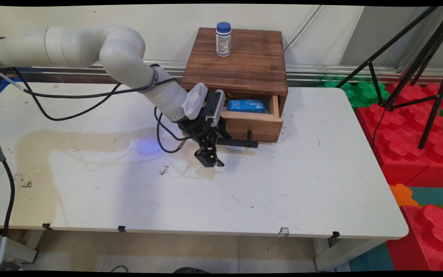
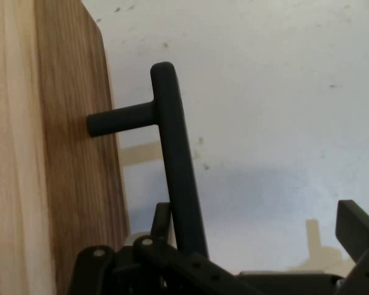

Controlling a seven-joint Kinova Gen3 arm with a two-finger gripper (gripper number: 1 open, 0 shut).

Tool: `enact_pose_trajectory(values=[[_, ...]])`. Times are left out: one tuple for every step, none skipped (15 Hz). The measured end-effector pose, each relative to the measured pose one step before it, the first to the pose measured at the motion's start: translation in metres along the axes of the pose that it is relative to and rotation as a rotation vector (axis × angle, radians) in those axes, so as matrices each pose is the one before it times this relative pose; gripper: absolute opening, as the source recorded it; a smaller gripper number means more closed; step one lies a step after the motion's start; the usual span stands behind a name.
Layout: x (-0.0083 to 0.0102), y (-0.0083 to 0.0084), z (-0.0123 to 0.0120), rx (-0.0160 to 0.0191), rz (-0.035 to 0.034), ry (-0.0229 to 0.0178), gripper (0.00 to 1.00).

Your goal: Open the drawer

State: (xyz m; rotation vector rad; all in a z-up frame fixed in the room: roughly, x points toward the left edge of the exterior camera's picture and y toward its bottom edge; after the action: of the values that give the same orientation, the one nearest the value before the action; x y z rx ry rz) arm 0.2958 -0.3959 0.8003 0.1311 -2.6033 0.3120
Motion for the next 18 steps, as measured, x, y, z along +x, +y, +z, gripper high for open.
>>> enact_pose_trajectory(values=[[0.00086, 0.00357, -0.00061, -0.00444, 0.00198, 0.00224, 1.00], [0.00103, 0.00439, -0.00052, -0.00576, 0.00247, 0.00198, 1.00], [0.00109, 0.00417, -0.00048, -0.00546, 0.00196, 0.00248, 1.00], [0.00087, 0.00343, -0.00042, -0.00412, 0.00197, 0.00152, 1.00], [0.00081, 0.00295, -0.00028, -0.00379, 0.00130, 0.00188, 1.00], [0.00079, 0.00280, -0.00022, -0.00350, 0.00160, 0.00131, 1.00], [0.00054, 0.00216, -0.00017, -0.00252, 0.00138, 0.00112, 1.00], [0.00080, 0.00328, -0.00029, -0.00393, 0.00141, 0.00166, 1.00], [0.00049, 0.00215, -0.00011, -0.00265, 0.00092, 0.00084, 1.00], [0.00076, 0.00310, -0.00012, -0.00372, 0.00154, 0.00139, 1.00], [0.00077, 0.00435, -0.00012, -0.00586, 0.00153, 0.00137, 1.00], [0.00058, 0.00314, -0.00004, -0.00392, 0.00122, 0.00115, 1.00], [0.00058, 0.00303, -0.00002, -0.00394, 0.00110, 0.00105, 1.00], [0.00066, 0.00342, -0.00001, -0.00432, 0.00137, 0.00128, 1.00], [0.00066, 0.00329, 0.00001, -0.00386, 0.00155, 0.00157, 1.00], [0.00051, 0.00273, 0.00004, -0.00365, 0.00116, 0.00092, 1.00], [0.00033, 0.00182, 0.00003, -0.00227, 0.00054, 0.00083, 1.00], [0.00045, 0.00262, 0.00006, -0.00334, 0.00140, 0.00064, 1.00]])
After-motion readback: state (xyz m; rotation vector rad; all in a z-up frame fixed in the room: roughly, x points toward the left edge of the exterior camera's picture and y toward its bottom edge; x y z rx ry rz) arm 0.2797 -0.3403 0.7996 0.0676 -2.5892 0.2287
